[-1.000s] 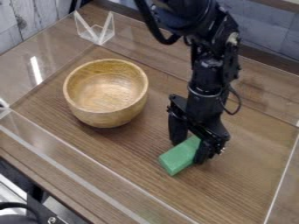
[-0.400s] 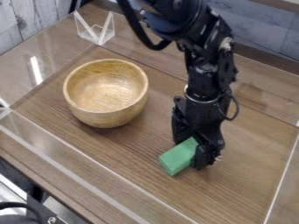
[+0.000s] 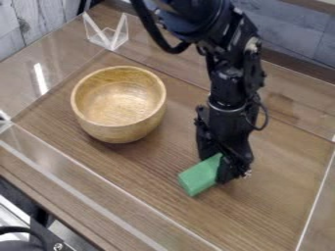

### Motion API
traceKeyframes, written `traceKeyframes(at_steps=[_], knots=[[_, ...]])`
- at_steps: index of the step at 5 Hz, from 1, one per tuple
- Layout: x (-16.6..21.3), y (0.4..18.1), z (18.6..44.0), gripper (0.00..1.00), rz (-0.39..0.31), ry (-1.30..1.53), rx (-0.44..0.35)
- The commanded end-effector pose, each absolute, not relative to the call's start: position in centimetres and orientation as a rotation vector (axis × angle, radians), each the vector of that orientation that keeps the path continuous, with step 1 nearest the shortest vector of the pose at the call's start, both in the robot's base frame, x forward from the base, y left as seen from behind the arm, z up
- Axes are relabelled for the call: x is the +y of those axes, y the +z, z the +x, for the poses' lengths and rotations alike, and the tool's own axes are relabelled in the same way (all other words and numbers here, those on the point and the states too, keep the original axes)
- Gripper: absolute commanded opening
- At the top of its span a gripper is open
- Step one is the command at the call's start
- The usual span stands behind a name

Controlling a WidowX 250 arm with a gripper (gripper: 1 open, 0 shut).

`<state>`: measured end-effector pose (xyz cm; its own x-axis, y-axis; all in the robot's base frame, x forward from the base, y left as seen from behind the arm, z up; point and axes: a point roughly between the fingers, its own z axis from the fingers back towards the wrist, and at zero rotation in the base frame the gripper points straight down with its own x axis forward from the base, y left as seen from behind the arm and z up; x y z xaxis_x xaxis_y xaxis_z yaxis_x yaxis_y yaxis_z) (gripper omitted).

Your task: Put green object into wooden bowl

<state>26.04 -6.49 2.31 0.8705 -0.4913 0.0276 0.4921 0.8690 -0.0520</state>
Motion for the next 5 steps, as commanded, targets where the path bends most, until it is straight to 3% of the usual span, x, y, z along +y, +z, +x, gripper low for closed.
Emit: traceKeyframes(at_steps=[1, 2, 4, 5], knots=[[-6.6, 4.0, 28.0, 1.0, -0.067, -0.482, -0.079], [-6.6, 3.8, 28.4, 1.0, -0.072, -0.466, -0.073], [-5.4, 3.1, 26.8, 1.0, -0.077, -0.432, -0.064], [-6.6, 3.3, 27.4, 1.0, -0.076, -0.484, -0.057]])
